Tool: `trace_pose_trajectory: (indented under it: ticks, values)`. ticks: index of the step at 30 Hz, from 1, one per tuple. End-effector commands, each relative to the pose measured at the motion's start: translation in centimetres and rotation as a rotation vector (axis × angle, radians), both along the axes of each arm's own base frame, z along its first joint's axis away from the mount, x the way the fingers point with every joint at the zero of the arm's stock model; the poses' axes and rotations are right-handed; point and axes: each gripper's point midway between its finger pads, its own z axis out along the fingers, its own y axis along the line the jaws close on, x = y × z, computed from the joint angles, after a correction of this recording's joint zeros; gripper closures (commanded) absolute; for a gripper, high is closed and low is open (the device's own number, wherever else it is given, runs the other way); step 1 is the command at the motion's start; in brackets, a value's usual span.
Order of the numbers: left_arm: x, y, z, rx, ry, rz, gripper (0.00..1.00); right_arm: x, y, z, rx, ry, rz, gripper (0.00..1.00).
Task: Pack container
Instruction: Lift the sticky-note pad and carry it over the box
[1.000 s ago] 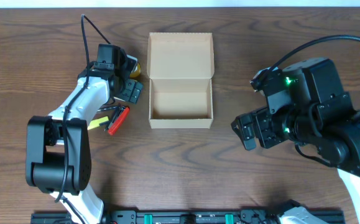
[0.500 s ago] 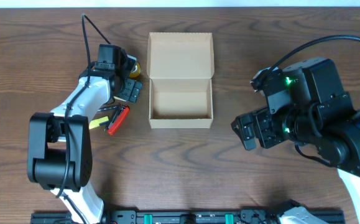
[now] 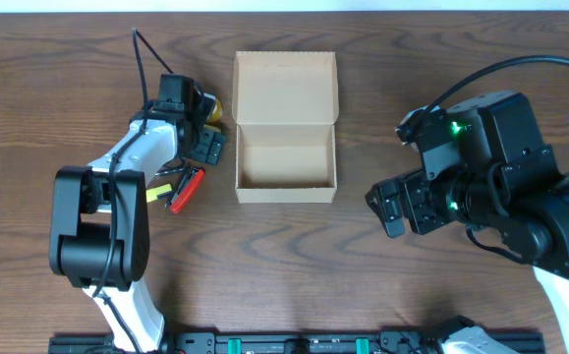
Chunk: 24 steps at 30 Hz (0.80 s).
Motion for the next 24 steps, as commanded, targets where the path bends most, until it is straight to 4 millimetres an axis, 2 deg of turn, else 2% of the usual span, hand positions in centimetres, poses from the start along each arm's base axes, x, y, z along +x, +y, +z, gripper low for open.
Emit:
trace_pose_trajectory:
  ticks: [1,7,8,10,12,20,24]
  values:
    - [0.2,0.3,-0.7,0.007,0.015,0.032,0.05,0.1,-0.2,0.0,-0.008,-0.004,0.004,0.01]
    - [0.1,0.3,-0.8,0.003,0.021,0.046,0.04,0.1,-0.2,0.0,-0.008,-0.004,0.004,0.01]
    - [0.1,0.3,-0.8,0.001,0.021,0.051,0.0,0.1,-0.2,0.0,-0.008,-0.004,0.004,0.01]
    - [0.1,0.3,-0.8,0.001,0.022,0.053,0.1,0.1,-0.2,0.0,-0.008,-0.004,0.004,0.01]
    - [0.0,0.3,-0.8,0.001,0.026,0.053,0.16,0.1,-0.2,0.0,-0.008,-0.004,0.004,0.01]
    - [0.0,0.4,-0.8,0.003,0.027,0.054,0.27,0.1,-0.2,0.0,-0.008,-0.004,0.004,0.01]
    - [0.7,0.6,0.8,0.015,0.002,0.059,0.26,0.1,-0.2,0.0,-0.008,-0.004,0.004,0.01]
